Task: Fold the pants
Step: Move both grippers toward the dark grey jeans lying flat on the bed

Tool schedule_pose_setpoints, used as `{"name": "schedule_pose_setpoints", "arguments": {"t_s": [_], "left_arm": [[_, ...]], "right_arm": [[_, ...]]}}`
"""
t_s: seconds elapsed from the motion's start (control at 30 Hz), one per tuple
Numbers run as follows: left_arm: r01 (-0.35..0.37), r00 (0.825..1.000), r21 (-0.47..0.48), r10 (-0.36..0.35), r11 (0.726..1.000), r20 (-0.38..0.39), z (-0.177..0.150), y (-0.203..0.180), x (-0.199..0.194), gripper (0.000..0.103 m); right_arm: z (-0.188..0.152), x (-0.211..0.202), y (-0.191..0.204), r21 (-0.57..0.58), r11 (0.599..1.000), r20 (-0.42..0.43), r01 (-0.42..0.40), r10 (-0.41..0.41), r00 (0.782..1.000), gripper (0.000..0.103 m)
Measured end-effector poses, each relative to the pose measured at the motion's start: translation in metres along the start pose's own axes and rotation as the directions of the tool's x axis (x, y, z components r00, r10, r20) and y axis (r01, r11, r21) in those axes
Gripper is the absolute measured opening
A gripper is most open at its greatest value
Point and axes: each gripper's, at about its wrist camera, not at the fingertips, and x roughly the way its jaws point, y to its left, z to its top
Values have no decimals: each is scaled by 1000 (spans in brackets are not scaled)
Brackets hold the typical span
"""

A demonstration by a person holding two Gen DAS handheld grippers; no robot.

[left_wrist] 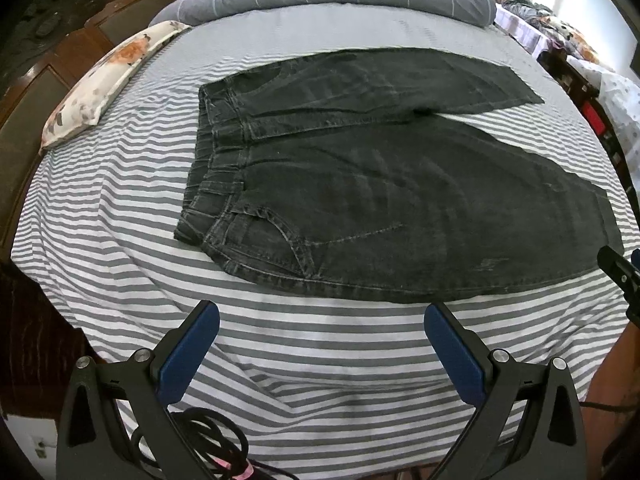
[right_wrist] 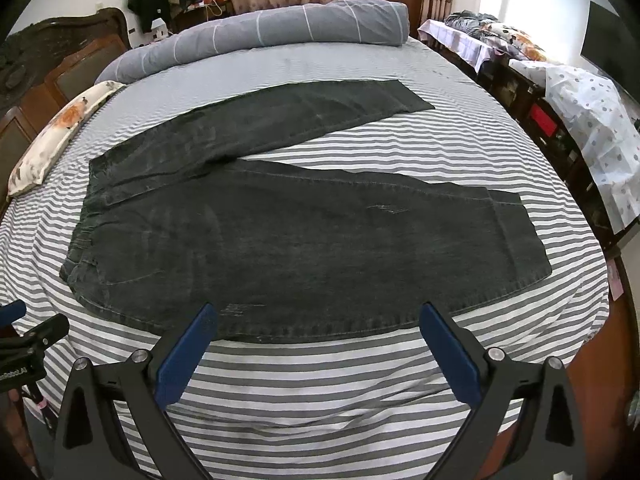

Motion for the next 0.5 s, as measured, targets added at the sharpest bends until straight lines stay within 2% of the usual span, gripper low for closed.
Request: {"name": "schedule_pose_setpoints", "arguments": {"t_s": [0.5], "left_arm": [[-4, 1000, 14, 4, 1000, -22, 9, -5, 17, 101]], "right_arm": [[5, 17, -7, 20, 1000, -18, 10, -10, 1000, 97]]}}
